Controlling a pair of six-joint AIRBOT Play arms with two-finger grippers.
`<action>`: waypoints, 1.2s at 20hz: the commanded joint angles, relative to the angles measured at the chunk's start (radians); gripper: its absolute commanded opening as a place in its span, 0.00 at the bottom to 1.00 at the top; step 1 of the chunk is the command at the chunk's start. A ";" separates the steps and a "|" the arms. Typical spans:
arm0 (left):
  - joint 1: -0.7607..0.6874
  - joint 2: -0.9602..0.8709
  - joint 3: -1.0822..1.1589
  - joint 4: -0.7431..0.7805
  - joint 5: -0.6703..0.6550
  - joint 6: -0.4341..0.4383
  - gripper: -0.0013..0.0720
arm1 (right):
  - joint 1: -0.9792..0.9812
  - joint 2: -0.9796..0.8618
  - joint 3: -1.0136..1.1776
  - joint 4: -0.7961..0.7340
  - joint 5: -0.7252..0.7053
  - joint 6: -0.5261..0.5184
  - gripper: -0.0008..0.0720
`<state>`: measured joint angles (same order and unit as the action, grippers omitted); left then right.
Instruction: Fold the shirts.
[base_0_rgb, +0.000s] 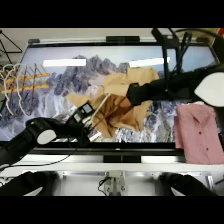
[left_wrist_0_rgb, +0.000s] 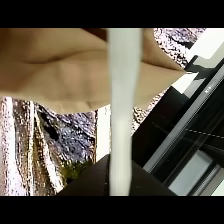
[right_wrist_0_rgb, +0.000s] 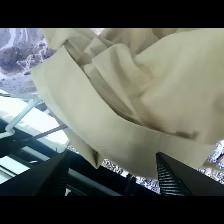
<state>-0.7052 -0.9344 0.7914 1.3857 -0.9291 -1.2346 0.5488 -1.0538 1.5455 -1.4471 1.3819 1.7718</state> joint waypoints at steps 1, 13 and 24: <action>0.008 -0.010 0.001 -0.016 -0.007 0.041 0.09 | 0.002 0.008 0.045 -0.090 0.021 -0.022 0.89; 0.008 -0.031 0.000 -0.172 -0.097 0.203 0.09 | -0.484 -0.202 0.086 0.087 0.253 -1.468 0.89; 0.009 -0.068 0.000 -0.182 -0.118 0.256 0.09 | -0.388 -0.333 0.085 0.154 0.189 -1.635 0.89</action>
<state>-0.6971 -0.9997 0.7914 1.2072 -1.0466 -1.0046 0.1368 -1.3472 1.6310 -1.3270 1.5635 0.1932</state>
